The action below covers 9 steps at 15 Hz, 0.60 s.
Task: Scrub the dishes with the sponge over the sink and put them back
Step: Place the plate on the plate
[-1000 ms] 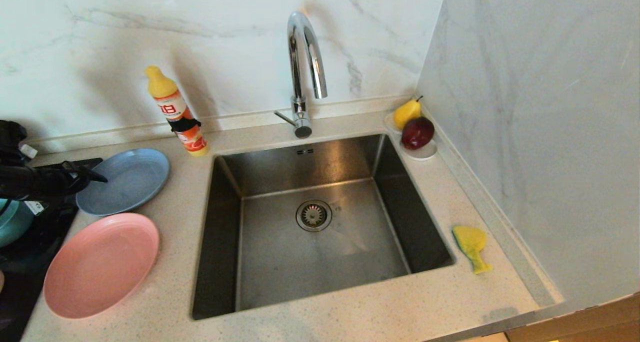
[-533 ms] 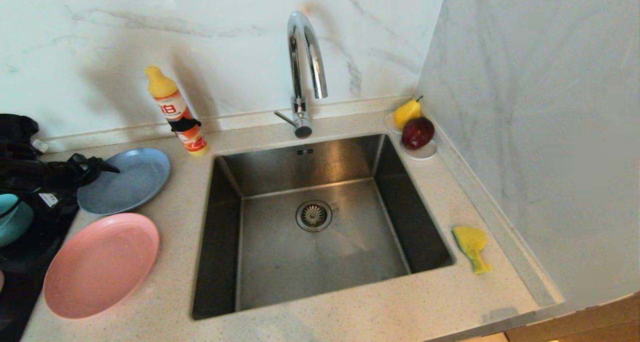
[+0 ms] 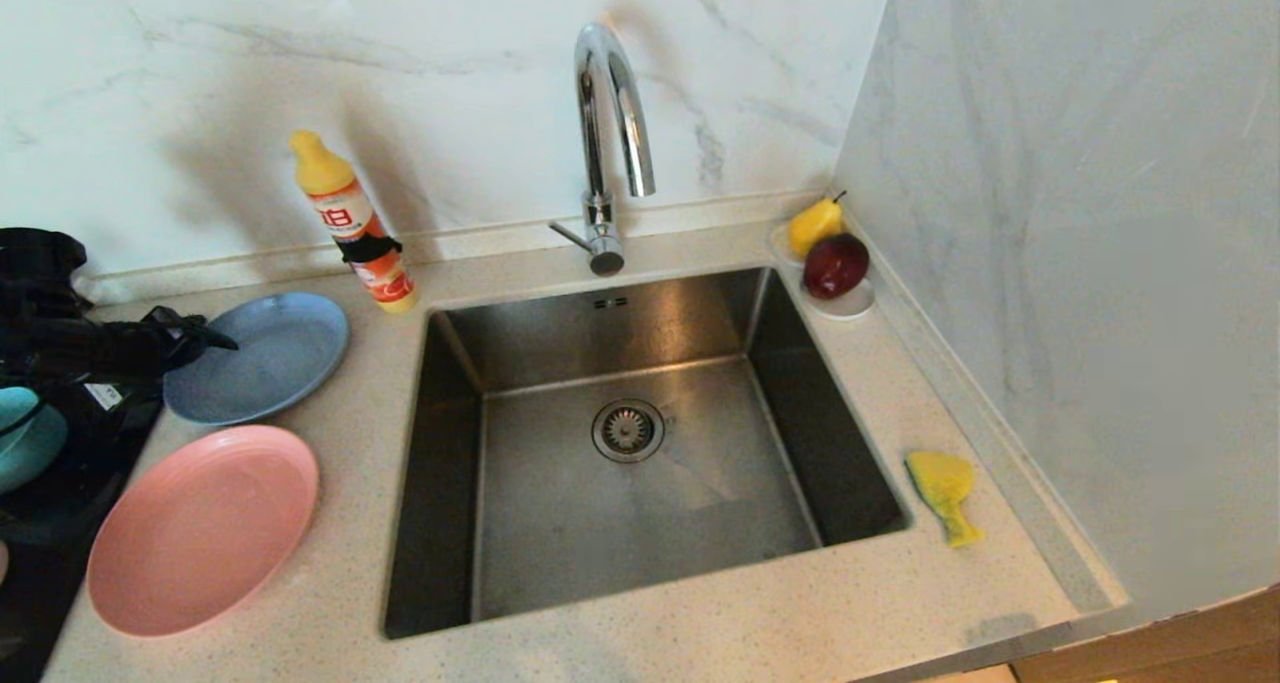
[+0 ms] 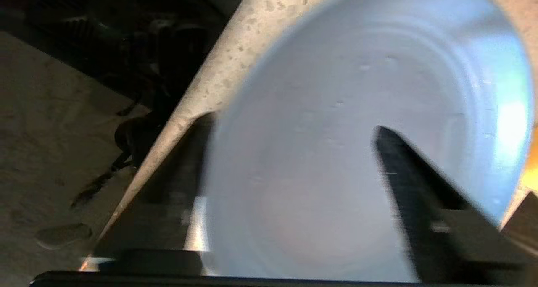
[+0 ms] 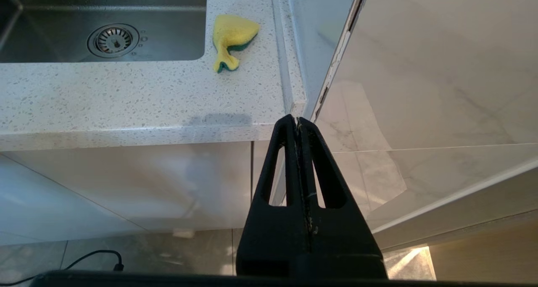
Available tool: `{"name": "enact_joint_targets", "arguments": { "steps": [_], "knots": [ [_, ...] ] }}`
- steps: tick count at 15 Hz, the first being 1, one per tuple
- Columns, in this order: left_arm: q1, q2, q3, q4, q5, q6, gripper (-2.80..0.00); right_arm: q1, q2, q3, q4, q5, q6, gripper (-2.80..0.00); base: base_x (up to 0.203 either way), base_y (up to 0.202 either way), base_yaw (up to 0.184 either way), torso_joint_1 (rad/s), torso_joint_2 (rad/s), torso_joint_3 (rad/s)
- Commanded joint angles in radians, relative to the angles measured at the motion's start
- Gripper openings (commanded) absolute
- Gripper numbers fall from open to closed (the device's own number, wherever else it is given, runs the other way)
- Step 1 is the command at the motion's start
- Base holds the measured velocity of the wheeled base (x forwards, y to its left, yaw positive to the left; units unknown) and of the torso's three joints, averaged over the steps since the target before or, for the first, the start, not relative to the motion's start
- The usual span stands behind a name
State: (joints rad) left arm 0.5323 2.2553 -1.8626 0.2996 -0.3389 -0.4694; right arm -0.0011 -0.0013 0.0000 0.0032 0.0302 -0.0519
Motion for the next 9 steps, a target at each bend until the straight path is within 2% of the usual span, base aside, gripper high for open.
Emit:
{"name": "enact_joint_targets", "arguments": {
  "steps": [1,6,9],
  "knots": [
    [0.0,0.007,-0.007,0.012,-0.002,-0.003,-2.8,0.0,0.0,0.0,0.0,0.0,0.0,-2.8,0.0,0.0,0.0,0.0,0.0,0.0],
    [0.0,0.02,-0.009,0.017,0.002,-0.002,-2.8,0.0,0.0,0.0,0.0,0.0,0.0,-2.8,0.0,0.0,0.0,0.0,0.0,0.0],
    [0.001,0.014,-0.05,0.035,0.019,0.002,-2.8,0.0,0.0,0.0,0.0,0.0,0.0,-2.8,0.0,0.0,0.0,0.0,0.0,0.0]
  ]
}}
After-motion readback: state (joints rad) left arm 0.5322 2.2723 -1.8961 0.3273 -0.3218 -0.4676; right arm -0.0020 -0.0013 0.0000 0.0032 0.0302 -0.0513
